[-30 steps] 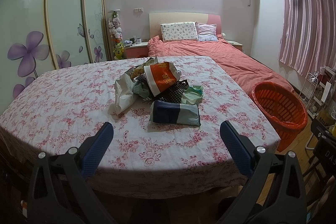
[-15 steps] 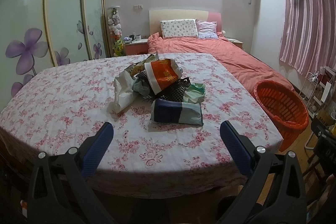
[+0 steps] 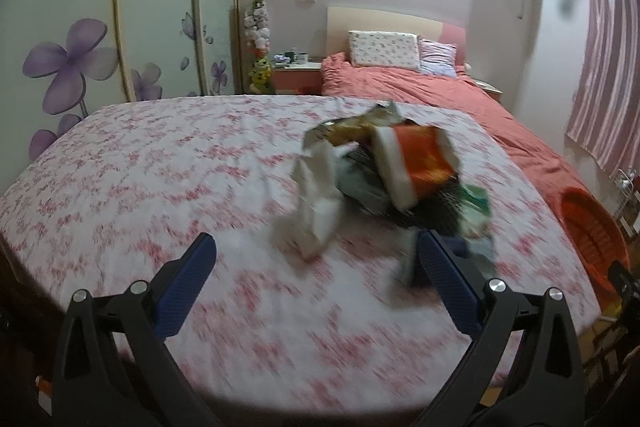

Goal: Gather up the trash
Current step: 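Grasp the white tissue with the left tool while the right tool grasps the dark blue pouch, then carry tissue and pouch over the orange basket and open both tools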

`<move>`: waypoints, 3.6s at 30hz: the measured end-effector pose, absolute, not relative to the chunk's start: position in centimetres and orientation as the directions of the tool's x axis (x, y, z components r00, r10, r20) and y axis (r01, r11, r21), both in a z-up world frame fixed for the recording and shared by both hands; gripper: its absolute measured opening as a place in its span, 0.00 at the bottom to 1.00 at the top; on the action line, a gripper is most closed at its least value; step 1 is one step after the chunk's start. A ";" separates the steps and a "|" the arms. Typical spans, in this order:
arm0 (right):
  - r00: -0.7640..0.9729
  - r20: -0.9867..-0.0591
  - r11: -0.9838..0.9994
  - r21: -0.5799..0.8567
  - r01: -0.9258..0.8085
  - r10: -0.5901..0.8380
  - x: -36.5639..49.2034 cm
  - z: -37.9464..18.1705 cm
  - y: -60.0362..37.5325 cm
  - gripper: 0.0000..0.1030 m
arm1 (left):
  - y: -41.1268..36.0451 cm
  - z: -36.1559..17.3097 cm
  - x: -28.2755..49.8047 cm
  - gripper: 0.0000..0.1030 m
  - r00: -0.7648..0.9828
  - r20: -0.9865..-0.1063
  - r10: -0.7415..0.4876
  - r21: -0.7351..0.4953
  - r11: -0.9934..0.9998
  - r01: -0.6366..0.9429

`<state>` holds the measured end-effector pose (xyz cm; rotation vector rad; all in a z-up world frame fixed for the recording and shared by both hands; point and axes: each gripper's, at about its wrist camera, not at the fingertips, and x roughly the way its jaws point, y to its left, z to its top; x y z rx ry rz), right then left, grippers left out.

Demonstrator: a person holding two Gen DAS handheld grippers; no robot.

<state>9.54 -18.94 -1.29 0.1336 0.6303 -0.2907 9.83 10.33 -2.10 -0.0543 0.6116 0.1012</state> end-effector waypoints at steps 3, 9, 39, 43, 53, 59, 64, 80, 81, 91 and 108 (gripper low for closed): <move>0.784 -0.599 0.971 0.044 0.236 -0.164 11.6 -1.6 -17.0 0.97 | 11.5 -2.4 11.9 0.96 0.807 -0.585 0.083 -0.024 0.993 -0.119; 0.764 -0.645 0.991 0.102 0.088 -0.001 15.0 -3.0 -13.4 0.95 | 12.5 -3.5 15.9 0.96 0.786 -0.614 0.071 -0.021 0.994 -0.106; 0.669 -0.741 0.996 -0.013 -0.093 0.053 19.3 -6.4 -4.9 0.87 | 17.1 -7.3 22.1 0.35 0.691 -0.721 0.051 -0.035 0.993 -0.110; 0.675 -0.738 0.998 -0.041 -0.048 0.002 19.6 -6.5 -5.5 0.50 | 17.3 -7.5 22.1 0.35 0.689 -0.724 0.035 -0.049 0.994 -0.102; 0.680 -0.728 0.995 0.095 -0.022 0.085 20.6 -5.1 -8.7 0.15 | 17.3 -7.8 22.5 0.36 0.679 -0.734 0.022 -0.063 0.993 -0.101; 0.708 -0.700 0.992 0.123 -0.008 0.092 20.9 -3.6 -9.6 0.15 | 16.9 -7.3 22.5 0.33 0.697 -0.717 -0.010 -0.088 0.993 -0.076; 0.722 -0.685 0.990 0.138 -0.001 0.096 20.8 -3.1 -10.7 0.15 | 16.3 -6.1 21.8 0.32 0.725 -0.688 -0.046 -0.112 0.993 -0.043; 0.773 -0.634 0.976 0.180 0.118 0.024 19.6 -1.1 -17.5 0.15 | 9.3 1.3 19.3 0.32 0.800 -0.571 -0.186 -0.145 0.982 0.124; 0.773 -0.634 0.974 0.185 0.128 0.019 19.4 -1.1 -18.2 0.15 | 8.4 1.6 19.3 0.32 0.799 -0.565 -0.203 -0.149 0.978 0.144; 0.758 -0.643 0.929 0.205 0.308 -0.109 18.0 -1.8 -27.4 0.15 | -4.9 3.2 19.1 0.32 0.733 -0.539 -0.416 -0.168 0.905 0.390; 0.687 -0.698 0.848 0.227 0.480 -0.202 17.9 -4.5 -37.1 0.15 | -24.2 -1.5 22.1 0.33 0.519 -0.610 -0.598 -0.184 0.744 0.642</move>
